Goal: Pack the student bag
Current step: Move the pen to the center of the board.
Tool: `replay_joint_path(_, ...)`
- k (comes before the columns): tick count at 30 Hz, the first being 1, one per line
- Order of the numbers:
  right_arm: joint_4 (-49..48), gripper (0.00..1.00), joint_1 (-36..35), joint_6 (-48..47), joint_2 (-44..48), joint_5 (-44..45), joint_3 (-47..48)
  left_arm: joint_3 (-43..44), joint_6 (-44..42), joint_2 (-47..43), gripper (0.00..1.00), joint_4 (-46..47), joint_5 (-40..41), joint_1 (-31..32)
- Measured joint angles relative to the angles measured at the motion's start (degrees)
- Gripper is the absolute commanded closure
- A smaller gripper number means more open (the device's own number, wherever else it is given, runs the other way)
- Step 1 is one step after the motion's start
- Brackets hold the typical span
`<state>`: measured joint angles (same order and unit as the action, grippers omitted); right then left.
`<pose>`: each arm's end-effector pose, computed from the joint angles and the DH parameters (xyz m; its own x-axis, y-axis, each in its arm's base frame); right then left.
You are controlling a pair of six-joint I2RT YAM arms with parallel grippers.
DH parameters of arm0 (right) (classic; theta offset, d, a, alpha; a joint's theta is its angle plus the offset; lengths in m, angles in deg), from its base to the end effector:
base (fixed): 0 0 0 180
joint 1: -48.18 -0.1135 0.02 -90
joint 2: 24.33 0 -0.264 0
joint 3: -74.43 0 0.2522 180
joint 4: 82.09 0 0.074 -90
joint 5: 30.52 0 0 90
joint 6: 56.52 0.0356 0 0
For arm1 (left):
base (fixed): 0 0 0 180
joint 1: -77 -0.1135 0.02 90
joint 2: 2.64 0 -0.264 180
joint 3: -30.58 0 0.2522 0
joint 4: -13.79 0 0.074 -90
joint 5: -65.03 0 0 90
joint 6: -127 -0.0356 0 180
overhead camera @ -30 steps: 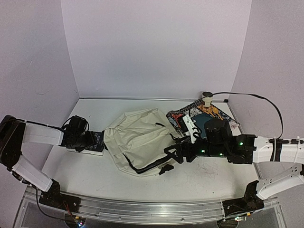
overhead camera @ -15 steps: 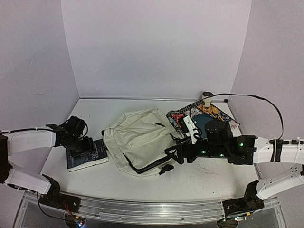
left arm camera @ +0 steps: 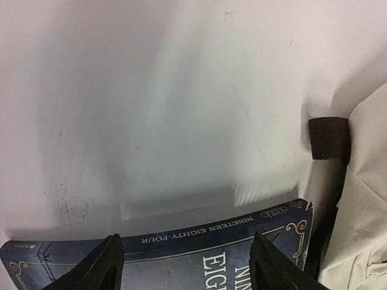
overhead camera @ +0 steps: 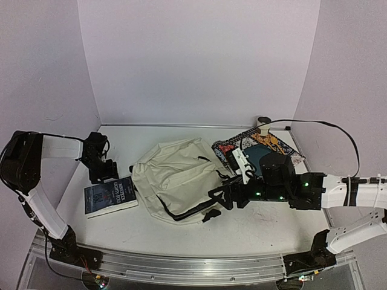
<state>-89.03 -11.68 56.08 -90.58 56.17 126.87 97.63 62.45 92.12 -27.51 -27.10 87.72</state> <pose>0.1325 0.2322 0.2818 -0.3983 0.0781 -0.9139 -0.8006 0.4568 0.3879 0.2989 -0.0579 0.1570 -0.9138 -0.2641 -0.3085 -0.2146 0.9590 -0.1853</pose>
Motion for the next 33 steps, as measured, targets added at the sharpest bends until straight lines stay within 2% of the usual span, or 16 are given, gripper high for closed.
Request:
replay_joint_path(8, -1.93, 0.19, -3.37, 0.88, -7.76, -1.7, 1.48, -2.31, -1.4, 1.98, 0.29, 6.27, -6.78, 1.47)
replay_joint_path(20, -4.71, 0.19, -7.59, 1.71, -16.28, -3.3, 6.5, -13.58, 6.03, -5.97, 0.31, 15.91, -6.5, 15.83)
replay_joint_path(26, -6.05, 0.2, -9.23, 3.02, -19.72, -3.42, 7.13, -18.09, 11.49, -10.77, 0.3, 17.08, -8.27, 22.52)
replay_joint_path(30, -5.96, 0.17, -9.69, 4.43, -20.43, -1.33, 7.07, -19.99, 14.55, -14.53, 0.28, 15.02, -8.44, 23.82)
replay_joint_path(33, -5.7, 0.14, -9.71, 5.72, -19.64, 3.66, 6.4, -20.08, 16.53, -17.77, 0.27, 12.33, -7.13, 23.85)
